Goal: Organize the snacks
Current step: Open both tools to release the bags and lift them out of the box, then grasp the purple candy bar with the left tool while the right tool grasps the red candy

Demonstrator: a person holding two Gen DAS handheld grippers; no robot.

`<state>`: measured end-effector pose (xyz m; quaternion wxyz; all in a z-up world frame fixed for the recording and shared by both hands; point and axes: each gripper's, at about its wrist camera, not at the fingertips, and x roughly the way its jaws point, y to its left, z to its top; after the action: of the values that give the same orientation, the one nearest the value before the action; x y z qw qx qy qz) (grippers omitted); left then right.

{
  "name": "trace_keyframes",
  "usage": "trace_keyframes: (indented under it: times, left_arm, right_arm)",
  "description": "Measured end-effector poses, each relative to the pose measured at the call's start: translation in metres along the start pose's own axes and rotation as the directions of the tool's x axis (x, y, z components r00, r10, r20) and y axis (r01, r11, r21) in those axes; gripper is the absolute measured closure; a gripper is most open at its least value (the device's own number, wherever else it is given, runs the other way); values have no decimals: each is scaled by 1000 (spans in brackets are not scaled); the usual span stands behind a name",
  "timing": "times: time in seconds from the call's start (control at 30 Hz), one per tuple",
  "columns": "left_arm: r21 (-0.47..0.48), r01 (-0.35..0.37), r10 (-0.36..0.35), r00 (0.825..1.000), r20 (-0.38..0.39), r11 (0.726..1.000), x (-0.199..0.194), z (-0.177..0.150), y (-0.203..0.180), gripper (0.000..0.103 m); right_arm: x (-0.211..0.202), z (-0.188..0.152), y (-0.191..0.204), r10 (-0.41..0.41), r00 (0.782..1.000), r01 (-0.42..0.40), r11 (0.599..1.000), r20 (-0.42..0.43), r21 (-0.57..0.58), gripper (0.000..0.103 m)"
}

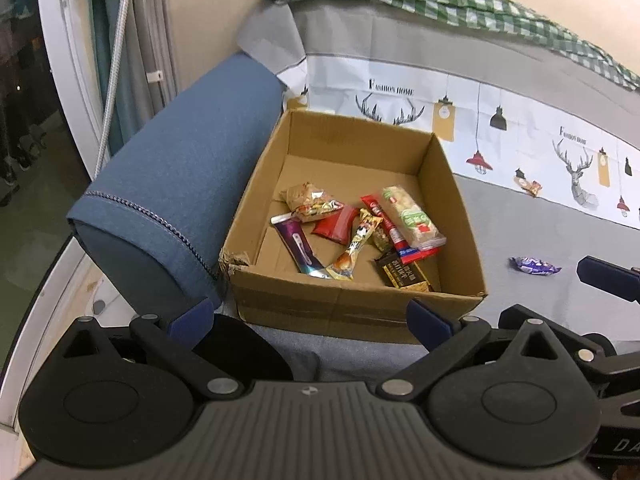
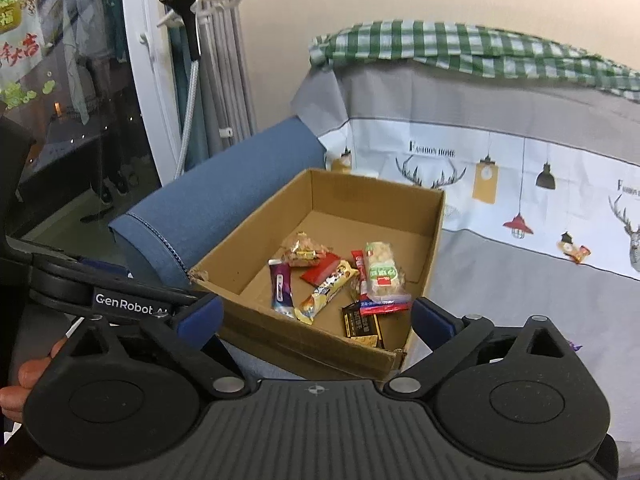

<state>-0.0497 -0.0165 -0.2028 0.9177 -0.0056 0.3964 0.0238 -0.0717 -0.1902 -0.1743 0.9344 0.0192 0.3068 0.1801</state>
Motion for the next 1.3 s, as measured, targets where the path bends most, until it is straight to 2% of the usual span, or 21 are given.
trace_keyframes:
  times: [0.2,0.37,0.53,0.67,0.8,0.93,1.0,1.1,1.17,1.23,1.3]
  left_arm:
    - [21,2,-3,999,45,1000,-19,-1,-12,0]
    - [74,17,-22,998,55,997,-22,4,-31,0]
    - [143,85,-89,996,20,986,-11,22,-67,0]
    - [212,162,-159,987,-32,964,11,40,-108,0]
    - [296,261,-239,965,-108,919,49,58,-165,0]
    - [415,337,-286,941,-182,845,104,66,-236,0]
    - [474,376,-296,925,-238,796,139,64,-276,0]
    - [556,397,-259,914,-312,730,195,54,-331,0]
    - [578,416,-218,898,-382,702,235,45,-363,0]
    - [582,419,-173,886,-431,697,271,37,-387,0]
    - [571,423,-135,868,-478,704,302,33,-407,0]
  right_arm:
    - [-22,-3,-2,-16,998,15,1000,56,15,2]
    - [-37,-7,-14,-62,992,57,997,112,42,2]
    - [-52,-14,-43,-151,976,139,987,157,87,1]
    - [-64,-24,-82,-246,954,220,963,174,155,1]
    - [-74,-36,-132,-352,920,306,920,171,245,1]
    - [-75,-50,-185,-438,889,375,865,135,334,1]
    - [-72,-58,-213,-471,876,404,834,104,377,1]
    - [-67,-71,-253,-521,852,449,778,51,438,1]
    - [-65,-81,-279,-557,830,480,729,16,487,1]
    - [-61,-91,-303,-575,818,497,690,-18,526,1]
    - [-56,-101,-323,-591,805,518,657,-51,548,1]
